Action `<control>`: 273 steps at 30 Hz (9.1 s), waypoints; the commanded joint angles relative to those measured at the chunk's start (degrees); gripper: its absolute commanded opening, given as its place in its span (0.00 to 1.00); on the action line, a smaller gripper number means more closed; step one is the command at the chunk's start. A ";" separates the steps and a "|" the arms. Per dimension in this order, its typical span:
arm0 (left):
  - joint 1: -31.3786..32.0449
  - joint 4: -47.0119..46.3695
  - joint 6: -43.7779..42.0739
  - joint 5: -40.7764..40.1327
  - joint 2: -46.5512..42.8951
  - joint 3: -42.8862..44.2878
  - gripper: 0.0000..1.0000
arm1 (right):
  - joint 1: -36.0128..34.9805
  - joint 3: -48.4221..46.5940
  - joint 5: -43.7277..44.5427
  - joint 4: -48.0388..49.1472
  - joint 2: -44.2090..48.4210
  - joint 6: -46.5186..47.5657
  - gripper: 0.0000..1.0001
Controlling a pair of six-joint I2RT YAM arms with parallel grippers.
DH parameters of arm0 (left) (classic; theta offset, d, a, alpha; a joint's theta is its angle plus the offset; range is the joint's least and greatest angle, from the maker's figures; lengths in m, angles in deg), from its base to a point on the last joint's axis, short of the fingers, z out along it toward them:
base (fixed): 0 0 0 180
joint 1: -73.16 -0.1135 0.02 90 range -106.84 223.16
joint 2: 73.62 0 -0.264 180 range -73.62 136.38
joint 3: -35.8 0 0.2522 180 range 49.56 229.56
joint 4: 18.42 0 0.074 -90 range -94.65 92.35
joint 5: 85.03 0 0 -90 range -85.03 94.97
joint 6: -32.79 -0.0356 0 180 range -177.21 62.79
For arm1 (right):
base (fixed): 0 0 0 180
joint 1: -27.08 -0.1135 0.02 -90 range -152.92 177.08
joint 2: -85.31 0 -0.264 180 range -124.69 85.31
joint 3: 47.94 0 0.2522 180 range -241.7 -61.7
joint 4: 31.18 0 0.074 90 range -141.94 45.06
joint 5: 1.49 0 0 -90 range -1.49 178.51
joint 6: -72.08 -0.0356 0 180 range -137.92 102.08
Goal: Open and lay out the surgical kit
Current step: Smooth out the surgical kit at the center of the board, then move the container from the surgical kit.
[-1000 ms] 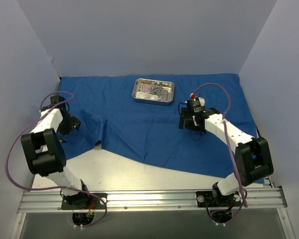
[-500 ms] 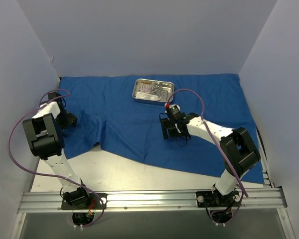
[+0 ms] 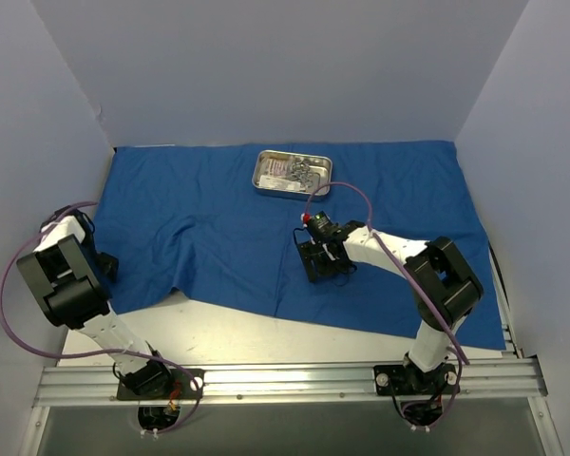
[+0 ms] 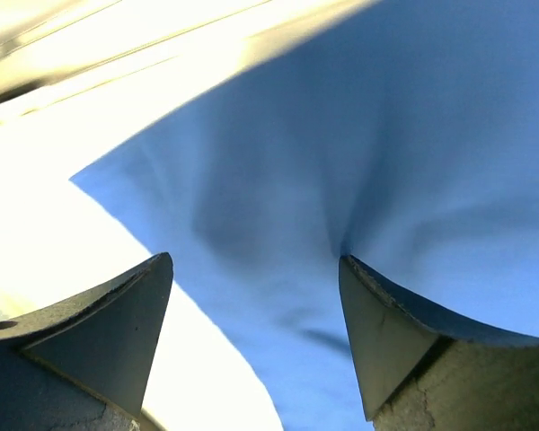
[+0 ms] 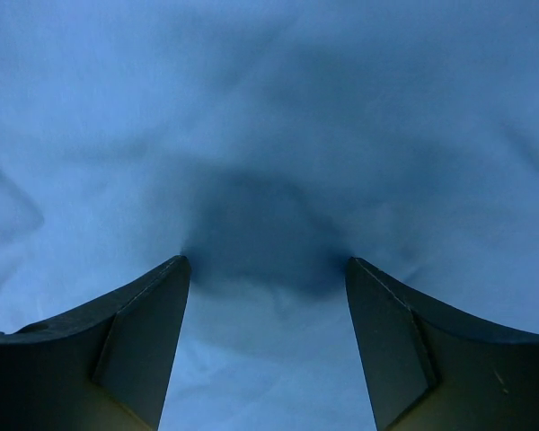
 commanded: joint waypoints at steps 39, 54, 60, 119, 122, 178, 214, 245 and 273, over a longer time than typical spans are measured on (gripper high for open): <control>24.73 -14.74 -16.86 -2.09 1.69 4.28 0.88 | -5.54 -7.56 9.63 10.10 -7.73 -1.94 0.63; 21.65 3.10 -9.13 -10.26 6.71 1.92 0.83 | -11.08 7.20 1.91 -0.09 -0.70 -5.88 0.63; 19.02 5.65 -7.37 -9.91 1.87 -1.61 0.83 | -11.08 8.01 1.28 -6.42 3.43 -6.07 0.63; 37.03 -2.88 6.34 7.75 -3.05 -11.18 0.84 | -11.26 7.21 3.22 0.17 1.76 -7.73 0.63; 37.03 -0.95 7.66 7.67 -4.64 -12.24 0.84 | -11.26 8.00 1.73 -1.93 2.47 -8.17 0.63; 34.31 -4.89 1.33 2.22 -0.16 5.60 0.97 | 59.21 15.11 9.90 -2.64 13.89 -24.70 0.66; 22.97 -4.63 0.63 2.56 -4.81 -3.80 0.97 | 40.69 8.00 4.97 1.40 13.29 -19.07 0.63; 11.54 0.37 2.39 5.47 -8.59 -2.67 0.97 | 41.22 -1.89 4.90 -0.63 8.98 -17.94 0.60; 26.48 -5.33 -1.83 1.34 -7.54 0.94 0.97 | 20.47 -50.44 3.04 5.27 -33.12 -18.19 0.42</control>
